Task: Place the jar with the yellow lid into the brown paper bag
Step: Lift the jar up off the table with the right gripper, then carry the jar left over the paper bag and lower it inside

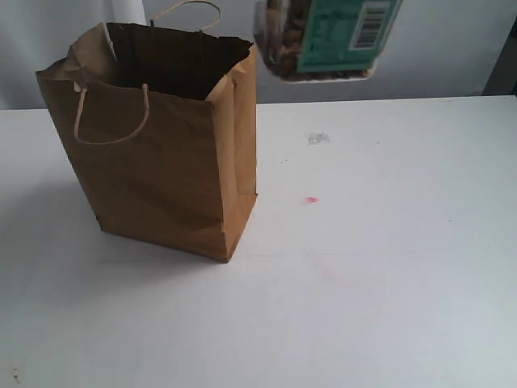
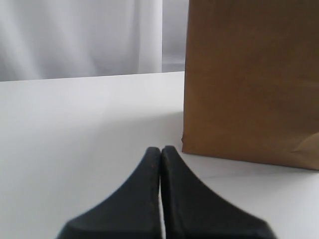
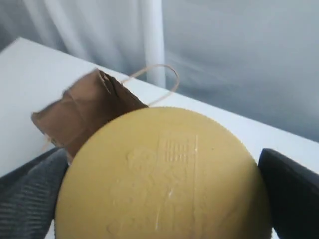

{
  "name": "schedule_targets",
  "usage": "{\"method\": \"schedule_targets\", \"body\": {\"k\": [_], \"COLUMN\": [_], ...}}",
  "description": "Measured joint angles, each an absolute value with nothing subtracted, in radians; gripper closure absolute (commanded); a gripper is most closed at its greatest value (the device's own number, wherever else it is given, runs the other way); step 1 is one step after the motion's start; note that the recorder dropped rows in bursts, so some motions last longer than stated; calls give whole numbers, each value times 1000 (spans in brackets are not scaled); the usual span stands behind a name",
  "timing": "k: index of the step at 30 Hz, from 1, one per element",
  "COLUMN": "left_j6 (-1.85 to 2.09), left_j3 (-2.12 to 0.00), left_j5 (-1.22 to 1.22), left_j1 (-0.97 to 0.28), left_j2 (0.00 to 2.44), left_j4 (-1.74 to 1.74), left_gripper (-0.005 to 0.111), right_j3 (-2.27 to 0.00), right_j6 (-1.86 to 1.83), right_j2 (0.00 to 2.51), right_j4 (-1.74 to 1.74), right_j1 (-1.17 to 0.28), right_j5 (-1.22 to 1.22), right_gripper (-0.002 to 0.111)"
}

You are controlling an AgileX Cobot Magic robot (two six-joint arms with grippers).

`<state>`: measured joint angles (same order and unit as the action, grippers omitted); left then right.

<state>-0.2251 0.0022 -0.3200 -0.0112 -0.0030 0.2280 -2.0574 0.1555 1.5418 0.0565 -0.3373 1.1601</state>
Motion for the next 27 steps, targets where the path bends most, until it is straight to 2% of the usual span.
{"method": "schedule_targets", "body": {"k": [10, 27], "left_j6": [-225, -225], "left_j3": [2, 2], "left_j5": [-320, -320], "left_j1": [-11, -11], "left_j2": [-3, -3], "left_j4": [228, 228], "left_gripper": [106, 106], "right_j3": [-2066, -2066], "right_j6": [-16, -166], "right_j2": [1608, 1865], "right_j4": [-253, -329], "right_j1": [-337, -385], "right_j5": [803, 576], "right_gripper": [108, 108]}}
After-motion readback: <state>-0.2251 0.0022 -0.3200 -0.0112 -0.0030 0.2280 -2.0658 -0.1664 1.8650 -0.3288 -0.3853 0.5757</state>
